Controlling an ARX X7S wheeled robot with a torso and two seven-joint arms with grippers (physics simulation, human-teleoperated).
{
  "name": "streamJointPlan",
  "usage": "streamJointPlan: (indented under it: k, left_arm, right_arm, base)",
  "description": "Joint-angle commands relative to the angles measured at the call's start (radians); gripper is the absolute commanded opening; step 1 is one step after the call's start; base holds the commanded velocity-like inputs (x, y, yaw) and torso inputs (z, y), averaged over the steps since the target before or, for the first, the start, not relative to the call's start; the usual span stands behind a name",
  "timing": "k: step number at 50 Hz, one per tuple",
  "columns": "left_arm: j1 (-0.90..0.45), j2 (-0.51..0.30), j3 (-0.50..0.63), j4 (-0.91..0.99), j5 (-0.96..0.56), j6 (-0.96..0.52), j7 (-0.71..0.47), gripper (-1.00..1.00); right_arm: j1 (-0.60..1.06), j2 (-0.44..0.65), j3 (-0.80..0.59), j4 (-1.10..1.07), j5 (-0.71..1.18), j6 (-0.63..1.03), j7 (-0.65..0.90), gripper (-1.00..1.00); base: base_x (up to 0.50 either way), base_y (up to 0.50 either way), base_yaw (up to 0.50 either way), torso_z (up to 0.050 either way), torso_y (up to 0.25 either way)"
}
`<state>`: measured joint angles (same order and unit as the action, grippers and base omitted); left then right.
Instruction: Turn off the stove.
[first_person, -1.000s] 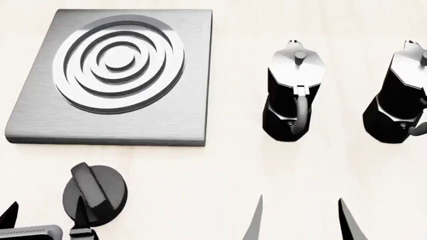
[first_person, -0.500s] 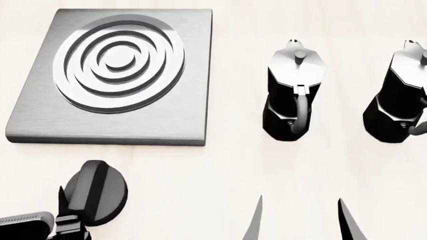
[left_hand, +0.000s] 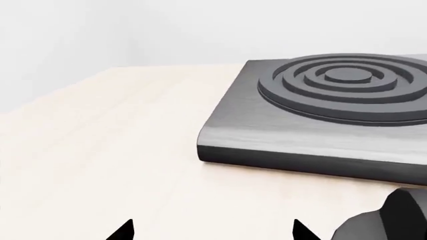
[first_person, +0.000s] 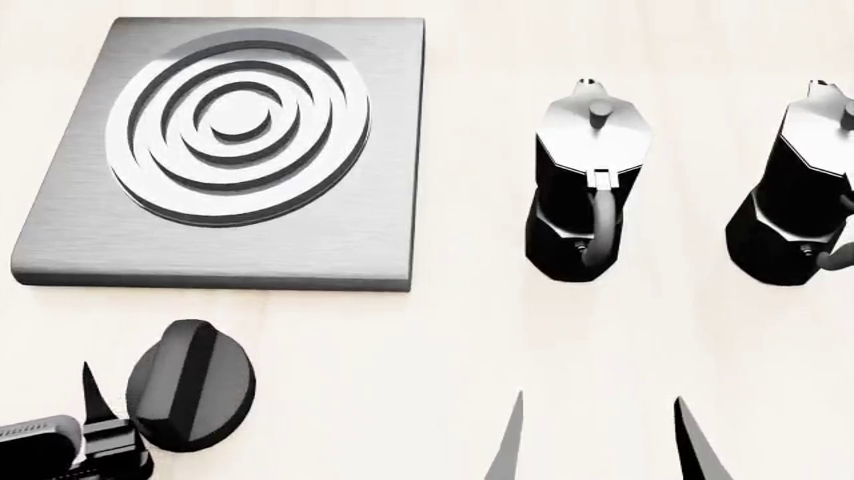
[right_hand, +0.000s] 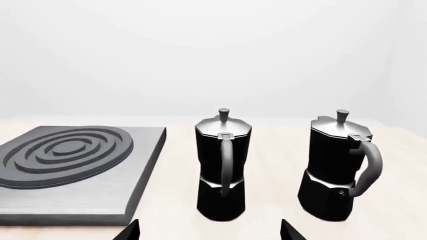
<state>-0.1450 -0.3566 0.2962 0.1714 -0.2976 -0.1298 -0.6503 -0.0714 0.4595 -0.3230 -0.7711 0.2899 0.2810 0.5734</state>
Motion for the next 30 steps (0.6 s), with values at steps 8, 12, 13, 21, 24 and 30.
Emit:
streamJointPlan:
  k: [8, 12, 13, 21, 24, 30]
  left_arm:
    - [0.03, -0.047, 0.005, 0.109, -0.065, -0.036, 0.047, 1.0]
    - [0.043, -0.065, 0.001, 0.159, -0.083, -0.049, 0.051, 1.0]
    - [0.046, -0.067, -0.002, 0.167, -0.086, -0.051, 0.049, 1.0]
    - [0.078, -0.093, -0.023, 0.247, -0.111, -0.065, 0.034, 1.0]
    - [0.092, -0.101, -0.026, 0.279, -0.115, -0.066, 0.03, 1.0]
    - [0.109, -0.122, -0.037, 0.337, -0.145, -0.079, 0.032, 1.0]
  right_arm:
    - [-0.001, 0.001, -0.003, 0.025, -0.016, -0.037, -0.002, 1.0]
    - [0.001, 0.001, -0.009, 0.036, -0.039, -0.058, -0.003, 1.0]
    - [0.001, 0.001, -0.009, 0.039, -0.039, -0.065, -0.004, 1.0]
    - [0.004, 0.0, -0.007, 0.051, -0.038, -0.068, -0.002, 1.0]
    - [0.005, 0.0, -0.006, 0.051, -0.037, -0.068, -0.002, 1.0]
    - [0.008, 0.002, -0.001, 0.047, -0.035, -0.067, 0.003, 1.0]
  base:
    - [0.0, 0.0, 0.0, 0.0, 0.0]
    - [0.0, 0.0, 0.0, 0.0, 0.0]
    - [0.0, 0.0, 0.0, 0.0, 0.0]
    - [0.0, 0.0, 0.0, 0.0, 0.0]
    - [0.0, 0.0, 0.0, 0.0, 0.0]
    - [0.0, 0.0, 0.0, 0.0, 0.0]
